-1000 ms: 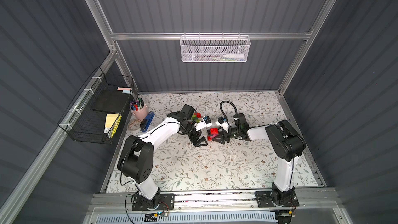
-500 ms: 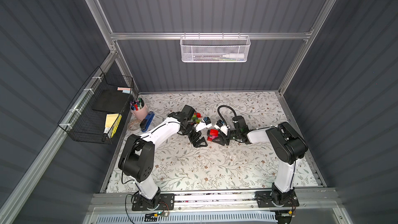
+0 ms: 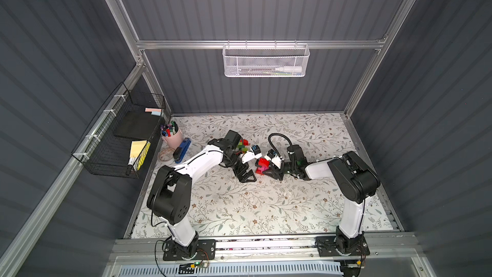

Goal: Assemble the letter s with lego
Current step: Adjust the lego brick at the center of the board.

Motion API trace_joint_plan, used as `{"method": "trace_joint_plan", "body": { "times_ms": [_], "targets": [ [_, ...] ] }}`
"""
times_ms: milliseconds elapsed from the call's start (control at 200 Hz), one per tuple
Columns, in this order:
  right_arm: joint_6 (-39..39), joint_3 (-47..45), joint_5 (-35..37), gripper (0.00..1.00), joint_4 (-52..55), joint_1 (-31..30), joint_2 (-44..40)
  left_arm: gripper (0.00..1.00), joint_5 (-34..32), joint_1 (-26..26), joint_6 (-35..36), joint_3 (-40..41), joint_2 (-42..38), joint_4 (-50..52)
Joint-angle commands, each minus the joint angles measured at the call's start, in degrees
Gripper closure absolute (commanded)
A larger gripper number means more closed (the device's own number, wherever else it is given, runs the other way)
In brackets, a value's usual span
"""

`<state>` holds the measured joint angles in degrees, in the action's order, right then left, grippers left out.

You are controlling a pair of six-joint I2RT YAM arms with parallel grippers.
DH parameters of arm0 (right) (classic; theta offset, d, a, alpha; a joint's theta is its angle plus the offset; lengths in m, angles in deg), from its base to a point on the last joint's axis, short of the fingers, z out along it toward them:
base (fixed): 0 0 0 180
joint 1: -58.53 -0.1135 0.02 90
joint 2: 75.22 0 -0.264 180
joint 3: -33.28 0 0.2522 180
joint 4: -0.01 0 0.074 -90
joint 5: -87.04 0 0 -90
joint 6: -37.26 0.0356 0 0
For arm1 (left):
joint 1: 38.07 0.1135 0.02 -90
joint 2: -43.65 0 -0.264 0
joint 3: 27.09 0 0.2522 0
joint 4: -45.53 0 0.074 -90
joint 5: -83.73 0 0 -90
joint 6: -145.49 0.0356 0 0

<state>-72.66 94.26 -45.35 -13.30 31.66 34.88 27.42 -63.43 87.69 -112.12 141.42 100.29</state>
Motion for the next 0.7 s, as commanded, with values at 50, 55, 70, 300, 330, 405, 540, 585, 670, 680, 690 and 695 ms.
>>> {"method": "trace_joint_plan", "body": {
  "times_ms": [50,55,70,300,330,405,540,585,670,680,690,695],
  "targets": [
    [0.06,-0.82,-0.33,0.62,-1.58,-0.57,-2.33,0.0,0.97,0.32,1.12,-1.68,0.48,1.72],
    [0.06,-0.82,-0.37,0.62,-1.58,-0.56,-2.34,0.01,0.92,0.32,1.11,-1.68,0.48,1.72],
    [0.13,-0.89,-0.33,0.62,-1.58,-0.59,-2.42,0.01,0.93,0.34,1.08,-1.68,0.48,1.68],
    [5.81,-1.74,-0.75,0.66,-2.43,-0.54,-5.79,0.01,1.18,0.56,0.56,-3.88,-0.52,1.42],
    [6.95,-1.6,-1.01,0.66,-2.17,-0.48,-6.27,0.01,1.28,0.66,0.41,-3.96,-0.85,1.24],
    [11.26,0.01,-1.88,0.66,0.53,-0.1,-6.91,0.01,1.47,1.1,-0.41,-4.06,-1.66,0.77],
    [22.5,3.48,-3.98,0.66,4.49,1.15,-5.95,0.01,2.34,2.14,-1.68,-4.13,-3.19,0.06],
    [25.37,4.97,-5.62,0.66,6.23,1.76,-5.12,0.0,2.88,2.57,-2.0,-4.23,-3.6,-0.01],
    [29.31,8.26,-7.61,0.66,10.07,2.52,-3.14,0.0,3.46,3.28,-2.54,-4.18,-3.91,-0.21],
    [29.32,8.68,-8.03,0.66,10.98,2.64,-3.03,0.01,3.48,3.36,-2.64,-4.18,-3.91,-0.21],
    [29.37,9.29,-8.29,0.66,11.77,2.77,-2.81,0.01,3.55,3.45,-2.67,-4.22,-3.91,-0.21],
    [29.52,9.51,-8.4,0.65,12.08,2.87,-2.71,0.01,3.56,3.47,-2.67,-4.23,-3.91,-0.21]
  ]
}}
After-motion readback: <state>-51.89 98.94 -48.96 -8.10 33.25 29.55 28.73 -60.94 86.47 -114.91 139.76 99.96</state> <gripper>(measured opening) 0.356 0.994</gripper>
